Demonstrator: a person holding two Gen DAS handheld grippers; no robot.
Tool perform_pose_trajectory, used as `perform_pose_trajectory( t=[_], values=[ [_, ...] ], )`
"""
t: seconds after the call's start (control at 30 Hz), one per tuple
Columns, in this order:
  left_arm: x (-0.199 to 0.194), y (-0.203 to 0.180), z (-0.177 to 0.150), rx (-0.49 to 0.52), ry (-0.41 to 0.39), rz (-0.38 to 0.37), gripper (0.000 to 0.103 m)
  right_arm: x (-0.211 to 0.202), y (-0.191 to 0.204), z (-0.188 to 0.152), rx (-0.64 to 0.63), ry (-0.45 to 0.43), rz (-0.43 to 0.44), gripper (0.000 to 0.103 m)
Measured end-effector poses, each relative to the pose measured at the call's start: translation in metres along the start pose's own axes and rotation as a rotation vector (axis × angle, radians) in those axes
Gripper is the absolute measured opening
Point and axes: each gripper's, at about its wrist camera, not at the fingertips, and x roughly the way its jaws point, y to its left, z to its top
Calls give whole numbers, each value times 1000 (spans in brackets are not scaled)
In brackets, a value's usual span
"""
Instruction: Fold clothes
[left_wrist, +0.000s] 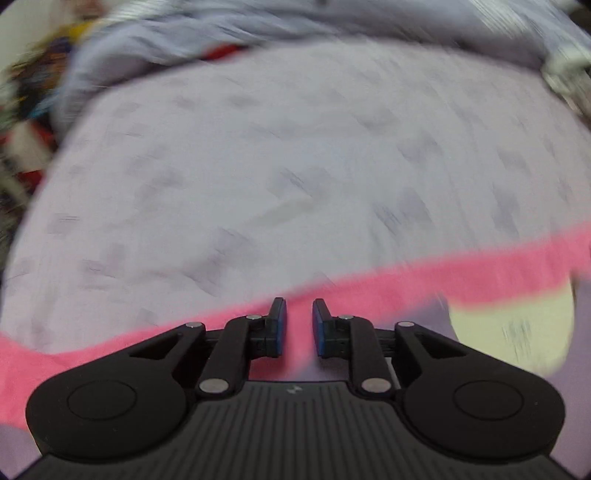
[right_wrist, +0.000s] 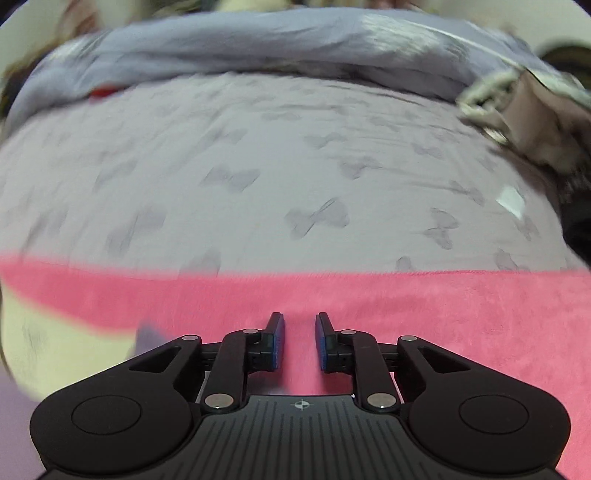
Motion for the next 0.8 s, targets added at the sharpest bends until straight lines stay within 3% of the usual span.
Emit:
perform_pose_trajectory(
  t=[0.03, 0.07, 0.1, 0.13, 0.23, 0.3, 0.43, 0.53, 0.6, 0.7, 0.8],
  values=[
    [-7, 7, 2, -35, -19, 5, 28, -9, -5, 2, 29, -20, 6, 27],
    [-14, 14, 4, -70, -38, 10, 30, -19, -10, 4, 58, -40, 13, 42],
    [-22, 20, 5, -89, -57, 13, 31, -28, -14, 7, 86, -61, 19, 51],
    [-32, 21, 2, -70, -77, 6, 31, -38, -19, 9, 115, -81, 25, 60],
    [-65, 10, -18, 39, -125, -70, 31, -77, -29, -20, 129, -71, 9, 60],
    [-83, -10, -40, 128, -127, -144, 40, -98, -39, -47, 173, -28, 0, 59],
    [-94, -66, -86, 285, -65, -246, 49, -109, -48, -105, 197, 152, -60, 58],
    [-85, -103, -114, 353, 10, -234, 50, -119, -75, -137, 327, 235, -149, 58],
    [-77, -114, -125, 353, 47, -224, 49, -137, -101, -144, 447, 218, -237, 57],
    [-76, -118, -136, 325, 25, -204, 50, -164, -145, -148, 580, 125, -412, 58],
    [-77, -111, -138, 276, 36, -204, 52, -165, -178, -139, 624, 78, -533, 59]
  ],
)
